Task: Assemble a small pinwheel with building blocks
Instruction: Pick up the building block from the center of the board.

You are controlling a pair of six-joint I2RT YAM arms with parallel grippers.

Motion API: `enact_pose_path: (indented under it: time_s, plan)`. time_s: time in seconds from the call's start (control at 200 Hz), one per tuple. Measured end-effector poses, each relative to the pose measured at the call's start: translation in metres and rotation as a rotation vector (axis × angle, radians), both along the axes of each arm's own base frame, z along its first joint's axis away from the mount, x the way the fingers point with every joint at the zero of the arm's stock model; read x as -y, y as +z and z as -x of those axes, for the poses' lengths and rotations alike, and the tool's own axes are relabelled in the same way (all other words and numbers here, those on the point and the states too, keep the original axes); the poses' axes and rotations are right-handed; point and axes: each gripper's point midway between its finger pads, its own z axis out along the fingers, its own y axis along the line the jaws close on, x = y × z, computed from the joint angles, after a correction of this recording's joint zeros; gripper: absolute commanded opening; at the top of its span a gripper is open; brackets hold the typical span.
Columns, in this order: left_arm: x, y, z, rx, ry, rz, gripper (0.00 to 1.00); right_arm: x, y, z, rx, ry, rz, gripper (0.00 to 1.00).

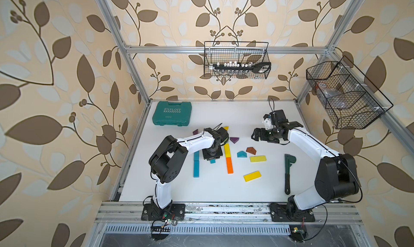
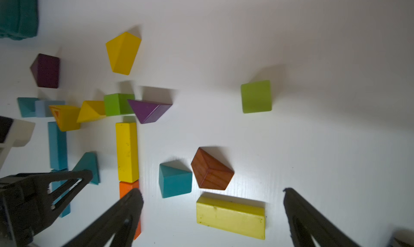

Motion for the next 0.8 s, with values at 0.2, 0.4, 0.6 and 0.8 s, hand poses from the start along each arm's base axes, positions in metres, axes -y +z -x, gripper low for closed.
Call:
enact_pose_path:
  time_s: [0.2, 0.4, 0.6, 0.8]
  plan:
    - [0.028, 0.072, 0.008, 0.077, -0.176, 0.408, 0.07, -0.063, 0.022, 0.045, 0.174, 0.239, -0.220, 0.98]
    - [0.013, 0.134, 0.008, 0.153, -0.225, 0.743, 0.08, -0.148, 0.057, 0.109, 0.508, 0.715, -0.220, 0.99]
    - [0.003, 0.151, 0.024, 0.128, -0.258, 0.876, 0.08, -0.172, 0.070, 0.106, 0.805, 0.948, -0.152, 0.99]
    - [0.008, 0.168, 0.038, 0.120, -0.327, 0.952, 0.10, -0.211, 0.065, 0.113, 0.892, 1.145, -0.067, 0.99]
